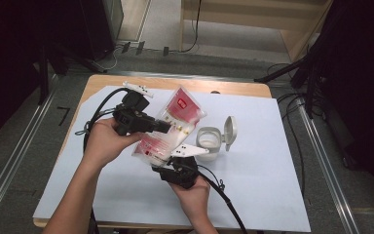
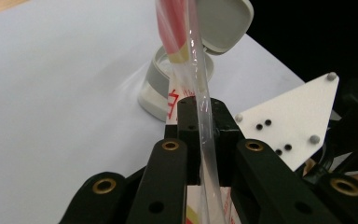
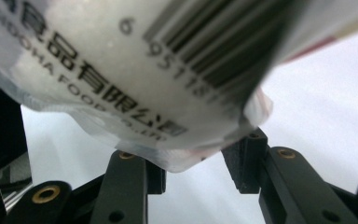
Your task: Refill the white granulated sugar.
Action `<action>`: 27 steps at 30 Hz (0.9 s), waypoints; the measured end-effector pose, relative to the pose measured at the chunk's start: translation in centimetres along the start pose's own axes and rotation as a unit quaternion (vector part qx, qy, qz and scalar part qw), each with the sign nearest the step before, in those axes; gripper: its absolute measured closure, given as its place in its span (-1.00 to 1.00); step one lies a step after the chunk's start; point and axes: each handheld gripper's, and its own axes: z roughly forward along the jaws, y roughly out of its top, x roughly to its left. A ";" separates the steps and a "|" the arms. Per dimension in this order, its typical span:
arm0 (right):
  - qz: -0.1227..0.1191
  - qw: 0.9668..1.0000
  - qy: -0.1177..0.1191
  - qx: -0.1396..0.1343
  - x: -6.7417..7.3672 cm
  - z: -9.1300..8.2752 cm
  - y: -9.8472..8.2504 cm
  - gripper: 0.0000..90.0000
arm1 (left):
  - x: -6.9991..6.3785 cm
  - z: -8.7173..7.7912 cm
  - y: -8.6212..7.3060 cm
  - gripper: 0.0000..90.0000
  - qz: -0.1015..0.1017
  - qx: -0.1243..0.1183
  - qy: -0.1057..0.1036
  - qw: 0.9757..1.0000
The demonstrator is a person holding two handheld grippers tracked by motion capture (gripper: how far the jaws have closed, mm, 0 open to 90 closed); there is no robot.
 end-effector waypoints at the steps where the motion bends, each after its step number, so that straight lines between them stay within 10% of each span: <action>1: 0.009 1.000 -0.001 0.002 -0.2 0.0 -0.1 0.44 | 0.0 0.0 -0.1 0.91 0.000 0.000 -0.003 1.000; 27: 0.072 0.997 -0.010 -0.016 -2.6 -0.9 -0.3 0.59 | -0.2 0.1 -2.2 0.97 0.017 -0.003 -0.020 1.000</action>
